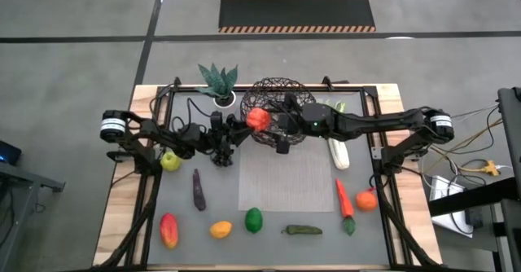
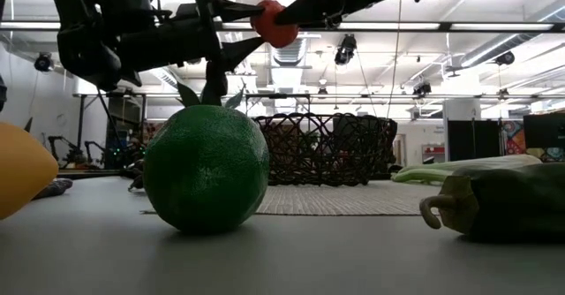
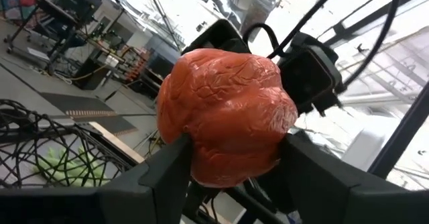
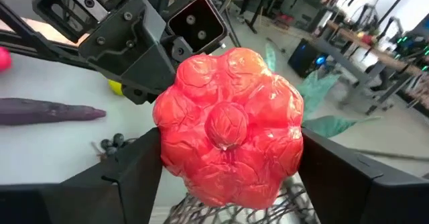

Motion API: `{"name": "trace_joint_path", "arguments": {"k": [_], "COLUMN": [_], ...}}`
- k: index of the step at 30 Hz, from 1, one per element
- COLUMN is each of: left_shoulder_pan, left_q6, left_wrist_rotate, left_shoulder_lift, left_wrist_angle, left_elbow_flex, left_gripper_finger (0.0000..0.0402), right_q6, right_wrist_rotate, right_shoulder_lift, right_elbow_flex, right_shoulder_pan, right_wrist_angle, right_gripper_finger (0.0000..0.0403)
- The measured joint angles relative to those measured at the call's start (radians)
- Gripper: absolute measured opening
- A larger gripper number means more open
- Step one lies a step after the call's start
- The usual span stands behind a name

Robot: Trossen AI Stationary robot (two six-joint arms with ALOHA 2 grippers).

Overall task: Build produce basket
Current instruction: Put the orange pumpkin into the black wire basket

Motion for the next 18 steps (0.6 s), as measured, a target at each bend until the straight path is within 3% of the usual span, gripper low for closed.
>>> {"name": "trace_joint_path", "arguments": {"k": [8, 18], "left_shoulder_pan": [0.001, 0.001], "left_q6": [0.061, 0.189], "left_wrist_rotate": [0.01, 0.119], "left_shoulder_lift": [-0.003, -0.095], "left_wrist_angle": [0.002, 0.01], "left_elbow_flex": [-0.01, -0.029], "left_gripper_finger": [0.028, 0.0286], "right_q6": [0.121, 0.25], "right_wrist_rotate": [-0.005, -0.026], "right_shoulder_lift": [-0.011, 0.024], "right_elbow_flex": [0.09, 0.353], "right_shoulder_pan": [-0.003, -0.1], "right_wrist_angle": [-0.247, -0.784], "right_gripper_finger": [0.0284, 0.0285]}}
